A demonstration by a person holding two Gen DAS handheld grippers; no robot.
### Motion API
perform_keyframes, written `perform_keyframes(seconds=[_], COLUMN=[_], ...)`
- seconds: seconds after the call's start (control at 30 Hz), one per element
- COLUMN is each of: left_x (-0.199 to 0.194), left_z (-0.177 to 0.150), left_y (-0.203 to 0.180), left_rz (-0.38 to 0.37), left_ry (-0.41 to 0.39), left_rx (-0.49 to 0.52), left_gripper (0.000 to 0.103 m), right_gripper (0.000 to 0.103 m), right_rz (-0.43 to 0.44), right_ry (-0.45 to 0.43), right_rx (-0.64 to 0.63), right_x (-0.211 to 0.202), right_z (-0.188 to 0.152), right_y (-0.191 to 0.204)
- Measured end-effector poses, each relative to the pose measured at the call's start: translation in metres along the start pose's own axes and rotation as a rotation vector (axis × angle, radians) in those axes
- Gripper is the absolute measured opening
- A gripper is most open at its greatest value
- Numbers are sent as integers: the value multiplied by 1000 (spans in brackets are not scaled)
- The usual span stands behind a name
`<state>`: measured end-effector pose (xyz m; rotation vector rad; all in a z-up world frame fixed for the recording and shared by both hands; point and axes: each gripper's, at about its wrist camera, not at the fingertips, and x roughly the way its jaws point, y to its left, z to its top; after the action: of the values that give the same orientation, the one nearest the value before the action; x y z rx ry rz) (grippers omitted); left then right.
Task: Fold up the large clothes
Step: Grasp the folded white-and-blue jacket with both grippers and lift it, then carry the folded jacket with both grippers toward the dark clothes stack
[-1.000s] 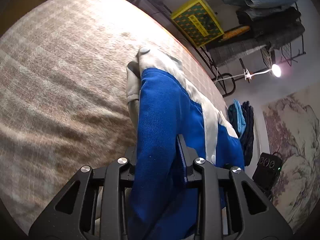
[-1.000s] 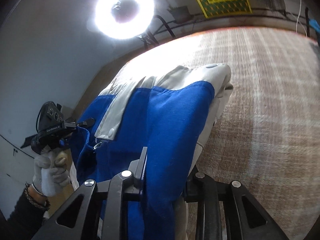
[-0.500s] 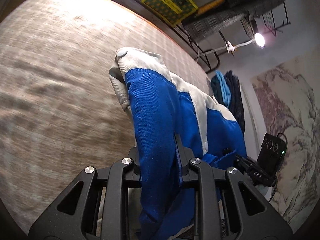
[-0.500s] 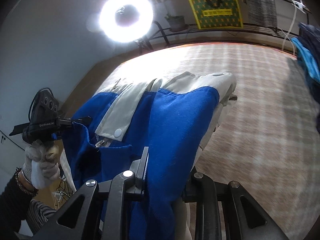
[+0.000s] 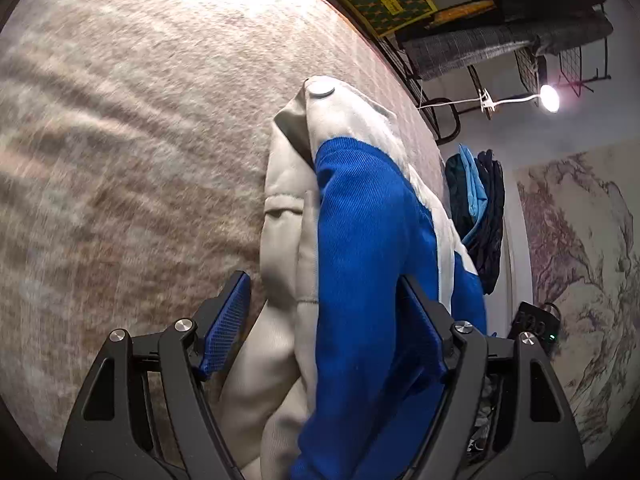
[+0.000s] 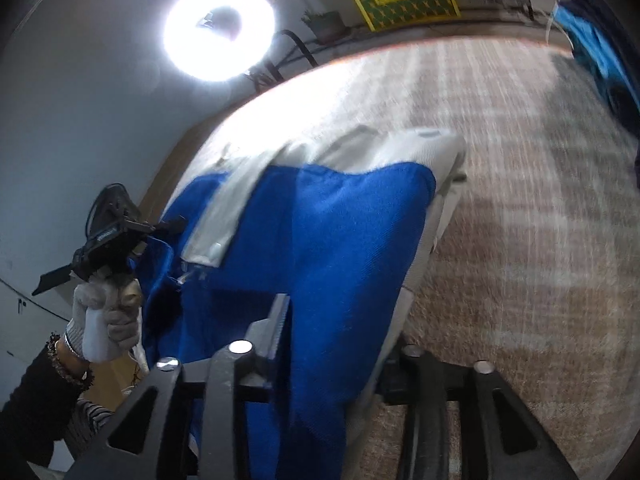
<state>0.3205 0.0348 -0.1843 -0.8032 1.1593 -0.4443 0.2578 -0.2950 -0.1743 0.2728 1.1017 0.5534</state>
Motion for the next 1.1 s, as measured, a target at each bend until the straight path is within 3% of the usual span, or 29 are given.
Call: perform_keyframes(seconds=[0.07,0.17,0.27,0.43,0.6,1.1], left_x=[7,6,-2,-14,-7,82], left_z=[0,-1,-5,-16,-33,-60], left_y=[2,-12,-32,-61,-98,-219], left_rz=[-41,6,44,1,-14,-161], left_ry=[17,-3,-27,-54,-42,34], left_rx=[-22,35,104,124,198,315], left_gripper=[52,41,31,27,27,26], right_gripper=[54,43,30,25,24,23], right_rz=[30,74,1,-110,-169,-320], right_ry=[20,12,-14,-40,-64,-144], right_rx=[52,103,2,-126,-179,-161], right_x=[8,11,0,-20,-49,-172], right_z=[-4,-6,-4,-4,-6,-25], right_y=[-10,-16,6,42,46,-25])
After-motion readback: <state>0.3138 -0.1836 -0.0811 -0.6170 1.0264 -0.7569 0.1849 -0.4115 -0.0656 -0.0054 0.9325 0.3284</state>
